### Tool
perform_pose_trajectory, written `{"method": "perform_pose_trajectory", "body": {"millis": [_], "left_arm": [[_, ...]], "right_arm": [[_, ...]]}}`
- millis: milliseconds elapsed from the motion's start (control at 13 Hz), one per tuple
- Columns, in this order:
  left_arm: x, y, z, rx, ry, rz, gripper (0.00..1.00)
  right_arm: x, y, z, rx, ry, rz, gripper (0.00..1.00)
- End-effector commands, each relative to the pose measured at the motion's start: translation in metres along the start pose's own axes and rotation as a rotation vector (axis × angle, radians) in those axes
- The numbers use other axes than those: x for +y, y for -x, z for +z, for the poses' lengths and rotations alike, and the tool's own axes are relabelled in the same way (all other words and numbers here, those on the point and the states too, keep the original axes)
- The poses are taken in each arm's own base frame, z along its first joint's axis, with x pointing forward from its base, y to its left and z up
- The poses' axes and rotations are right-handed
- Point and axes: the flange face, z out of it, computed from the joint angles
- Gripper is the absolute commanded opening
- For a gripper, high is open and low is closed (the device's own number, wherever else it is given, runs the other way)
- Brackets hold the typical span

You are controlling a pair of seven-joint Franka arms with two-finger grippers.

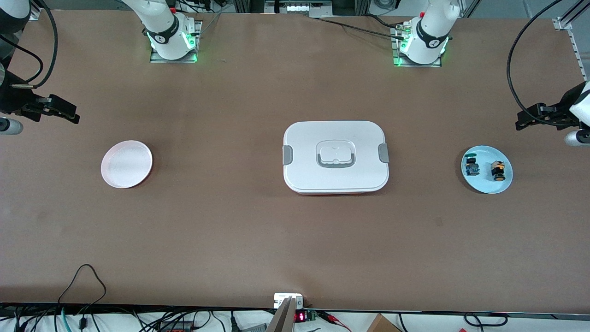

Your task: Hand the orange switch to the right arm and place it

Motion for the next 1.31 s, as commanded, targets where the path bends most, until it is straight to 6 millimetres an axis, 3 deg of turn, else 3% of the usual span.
{"method": "perform_pose_trajectory", "body": {"millis": [0, 692, 923, 1231], "left_arm": [[0.001, -0.005, -0.003, -0.004, -0.009, 0.007, 1.00], [-0.002, -0.005, 0.001, -0.020, -0.023, 0.039, 1.00], [-0.013, -0.004, 0.008, -0.052, -0.051, 0.312, 1.00], [-0.044, -0.010, 0.040, -0.164, -0.079, 0.607, 1.00]], "right_arm": [[0.002, 0.002, -0.008, -0.002, -0.001, -0.009, 1.00], [-0.001, 0.002, -0.008, -0.002, -0.003, -0.014, 1.00], [-0.001, 0.002, -0.008, -0.002, -0.003, -0.014, 1.00], [-0.001, 0.002, -0.008, 0.000, -0.002, -0.015, 1.00]]}}
